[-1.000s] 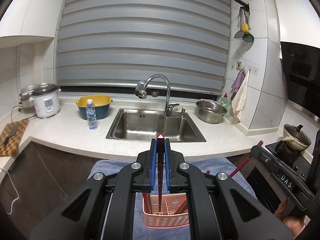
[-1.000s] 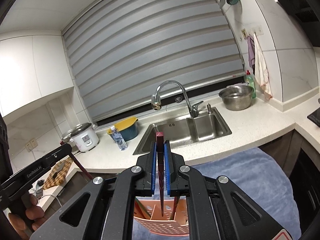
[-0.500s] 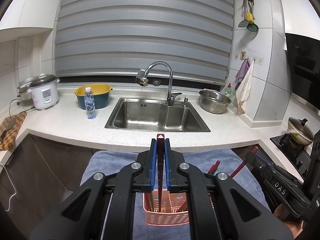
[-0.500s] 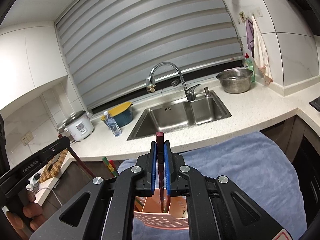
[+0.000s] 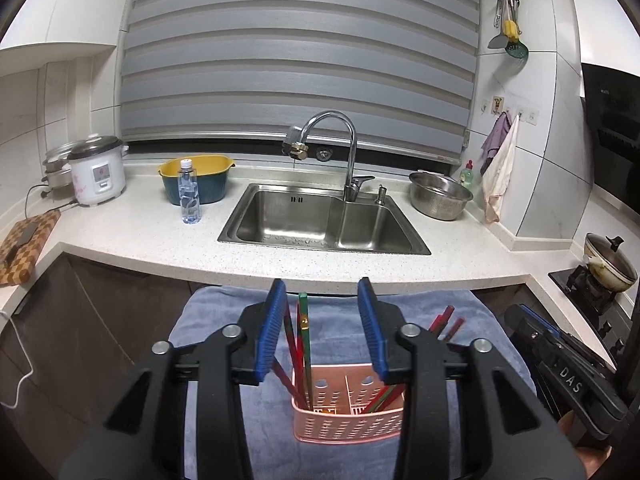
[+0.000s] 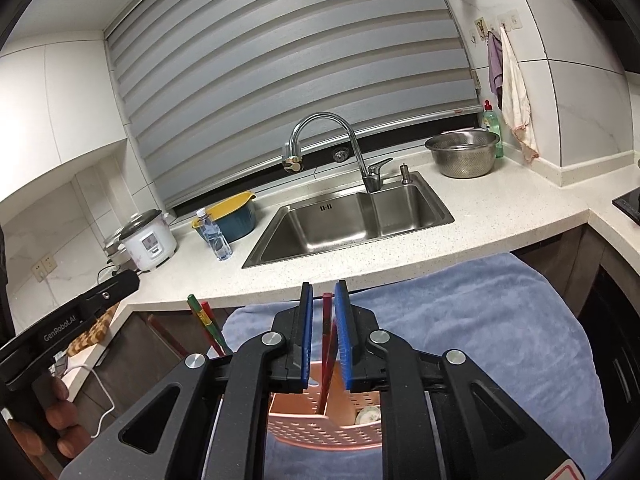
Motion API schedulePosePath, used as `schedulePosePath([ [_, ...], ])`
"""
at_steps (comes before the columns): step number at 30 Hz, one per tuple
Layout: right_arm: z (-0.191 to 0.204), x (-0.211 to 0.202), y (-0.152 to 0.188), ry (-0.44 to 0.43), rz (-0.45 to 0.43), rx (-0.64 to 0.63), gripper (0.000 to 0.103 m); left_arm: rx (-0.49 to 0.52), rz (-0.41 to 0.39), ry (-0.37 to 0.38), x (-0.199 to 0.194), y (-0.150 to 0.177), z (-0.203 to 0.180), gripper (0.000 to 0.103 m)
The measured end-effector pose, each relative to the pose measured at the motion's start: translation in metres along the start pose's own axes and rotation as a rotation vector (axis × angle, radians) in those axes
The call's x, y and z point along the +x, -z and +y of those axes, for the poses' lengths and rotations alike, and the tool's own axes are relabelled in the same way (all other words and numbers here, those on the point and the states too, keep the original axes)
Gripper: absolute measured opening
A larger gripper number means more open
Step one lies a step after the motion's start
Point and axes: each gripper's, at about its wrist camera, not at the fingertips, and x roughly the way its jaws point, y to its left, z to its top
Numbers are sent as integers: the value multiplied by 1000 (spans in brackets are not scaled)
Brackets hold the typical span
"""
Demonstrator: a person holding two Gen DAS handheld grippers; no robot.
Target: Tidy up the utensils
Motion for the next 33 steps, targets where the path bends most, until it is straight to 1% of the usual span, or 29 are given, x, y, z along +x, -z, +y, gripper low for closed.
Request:
schedulePosePath([
  [4, -3, -7, 4, -1, 2, 9, 14, 11, 4, -9, -4, 5, -2, 36],
  [6, -2, -12, 7, 0, 6, 7, 15, 18, 9, -16, -7, 9, -3, 40],
  [7, -2, -15, 10, 2, 6, 3, 15, 22, 10, -21, -9, 11, -4, 46],
  [8, -1, -17, 11, 5, 6, -1, 19, 25, 11, -28, -10, 13, -4, 50],
  [9, -1, -19, 12, 9, 5, -6, 24, 30, 10, -35, -13, 16, -5, 52],
  [10, 1, -24, 15, 15, 4, -16, 26, 33, 11, -37, -15, 19, -6, 55],
  [12, 3, -29, 19, 23, 8, -35, 31, 38, 18, -38, -19, 24, -6, 56],
  [16, 5, -43, 30, 46, 17, -68, 33, 40, 39, -46, -27, 35, -6, 56],
  [21, 4, -59, 42, 58, 34, -75, 39, 45, 64, -71, -38, 51, -8, 56],
  [24, 6, -67, 53, 67, 48, -93, 39, 46, 75, -73, -45, 61, -9, 57],
  [28, 10, -75, 63, 80, 63, -121, 40, 47, 86, -88, -53, 71, -8, 61],
  [30, 11, -80, 69, 85, 66, -141, 43, 44, 95, -88, -56, 77, -7, 61],
  [33, 15, -84, 76, 104, 75, -173, 43, 45, 105, -99, -60, 84, -6, 61],
])
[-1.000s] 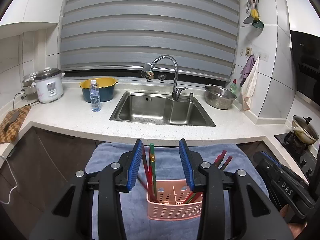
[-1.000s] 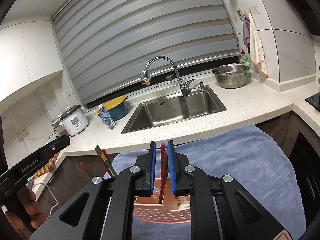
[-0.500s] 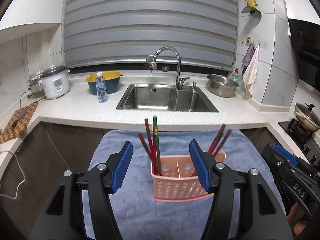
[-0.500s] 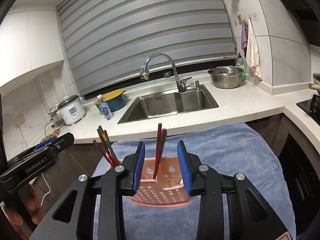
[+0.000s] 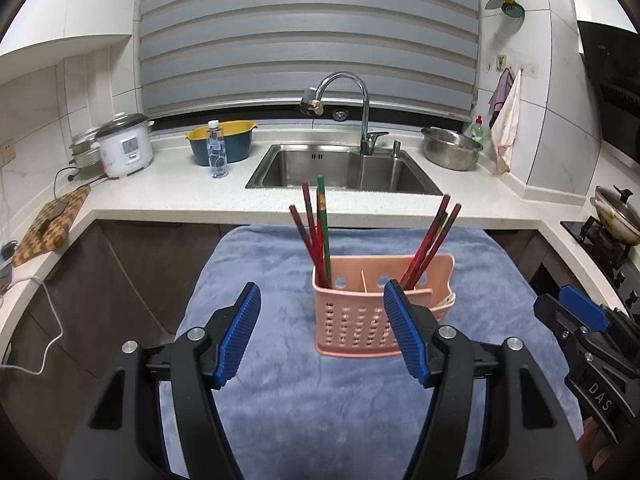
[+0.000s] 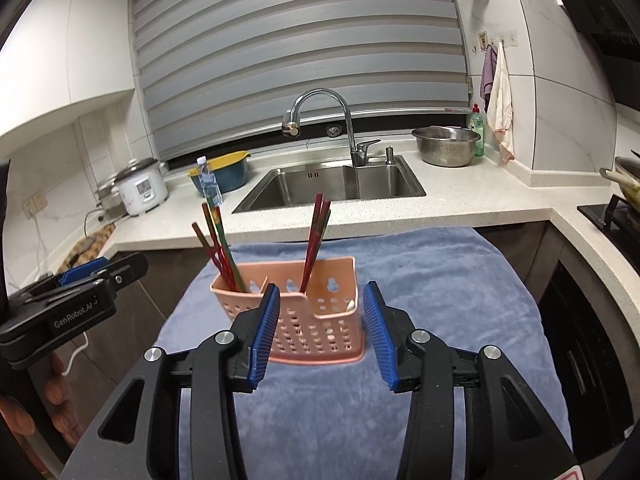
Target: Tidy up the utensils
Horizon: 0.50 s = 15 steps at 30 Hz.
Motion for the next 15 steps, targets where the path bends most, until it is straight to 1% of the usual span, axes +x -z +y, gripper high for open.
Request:
schedulePosePath([
  [3, 2, -3, 5, 21, 6, -20, 44, 6, 15, -13, -1, 8, 0, 64],
  [8, 1, -8, 13, 37, 19, -28, 52, 9, 29, -20, -2, 18, -1, 73],
  [10, 3, -9, 15, 47, 23, -44, 55, 15, 37, -21, -2, 23, -3, 73],
  [13, 5, -10, 19, 60, 24, -62, 63, 19, 48, -21, -2, 28, -5, 75],
  [15, 5, -12, 22, 65, 26, -67, 70, 19, 54, -23, -2, 30, -5, 77],
])
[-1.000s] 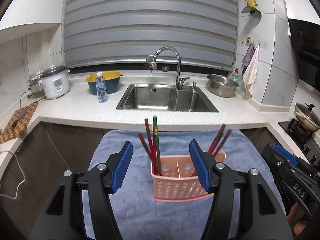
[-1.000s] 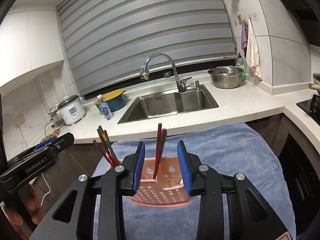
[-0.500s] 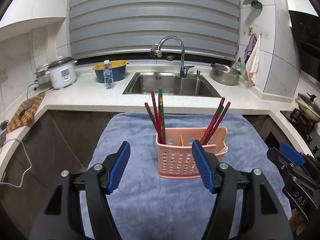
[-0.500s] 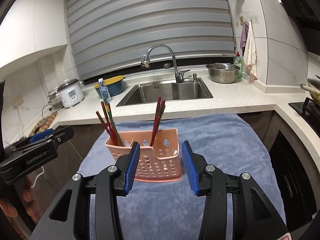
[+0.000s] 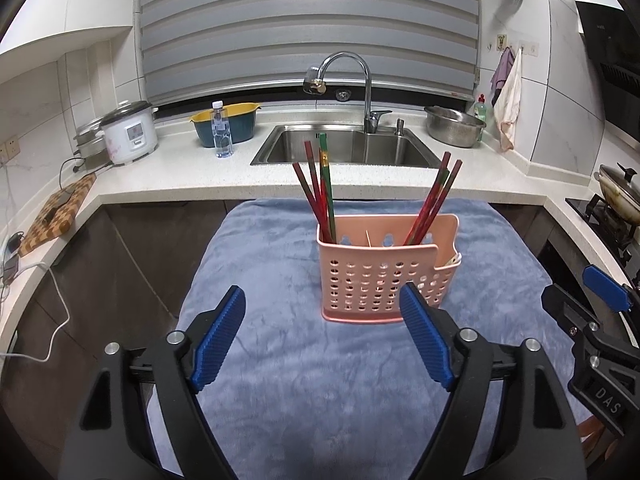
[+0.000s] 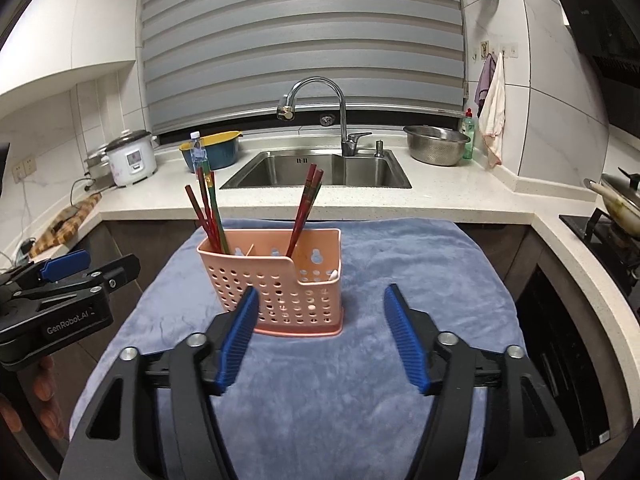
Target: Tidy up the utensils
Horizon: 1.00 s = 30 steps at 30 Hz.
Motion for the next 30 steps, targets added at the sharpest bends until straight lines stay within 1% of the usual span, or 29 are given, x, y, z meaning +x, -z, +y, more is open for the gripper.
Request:
schedulePosePath([
  [1, 0, -1, 1, -1, 0, 1, 72, 1, 1, -2, 0, 1, 0, 78],
  [3, -3, -1, 3, -3, 2, 8, 84, 3, 7, -5, 0, 3, -1, 80],
  [4, -3, -1, 4, -6, 5, 11, 85, 4, 9, -6, 0, 5, -1, 80],
  [11, -8, -1, 14, 14, 21, 11, 87, 7, 30, -15, 1, 15, -1, 87],
  [12, -8, 0, 16, 15, 23, 13, 91, 8, 33, -16, 1, 17, -2, 88],
  [13, -9, 0, 17, 12, 29, 16, 98, 10, 36, -15, 1, 19, -2, 88],
  [14, -10, 1, 18, 15, 36, 21, 96, 11, 40, -17, 1, 19, -2, 91],
  [17, -11, 0, 23, 32, 36, 14, 96, 11, 45, -18, 1, 23, -2, 93],
  [23, -11, -3, 30, 59, 37, 5, 96, 18, 47, -45, 0, 29, -3, 95],
  [30, -11, -4, 36, 55, 52, 4, 96, 26, 49, -58, -2, 37, -4, 96],
])
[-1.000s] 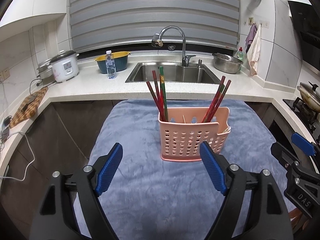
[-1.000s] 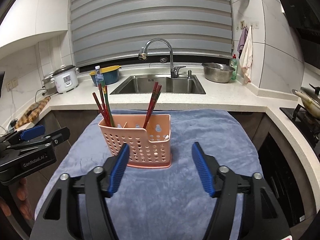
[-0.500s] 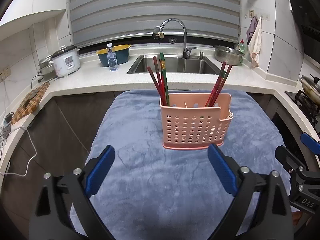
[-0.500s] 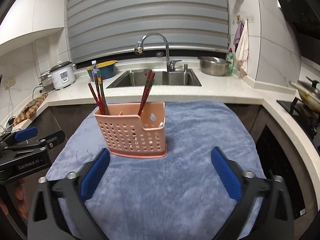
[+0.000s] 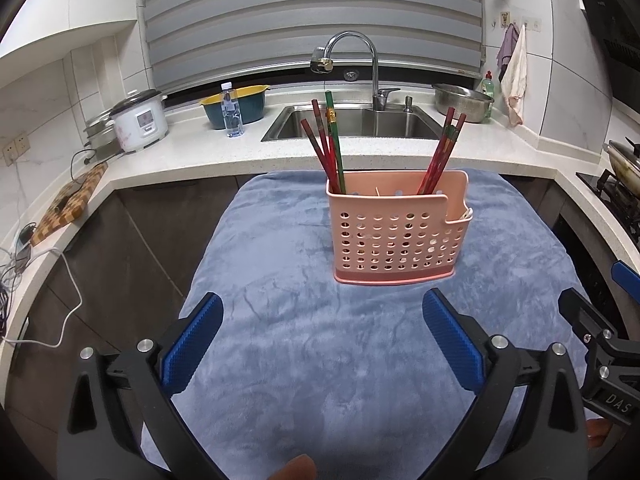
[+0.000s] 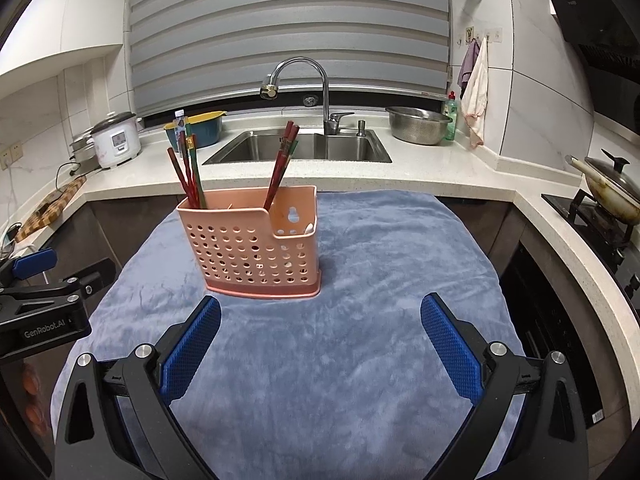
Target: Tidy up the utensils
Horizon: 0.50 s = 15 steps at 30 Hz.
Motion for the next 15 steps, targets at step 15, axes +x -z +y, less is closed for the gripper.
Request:
schedulePosePath([
  [15, 1, 0, 6, 2, 10, 4, 96, -1, 7, -21, -1, 7, -1, 96],
])
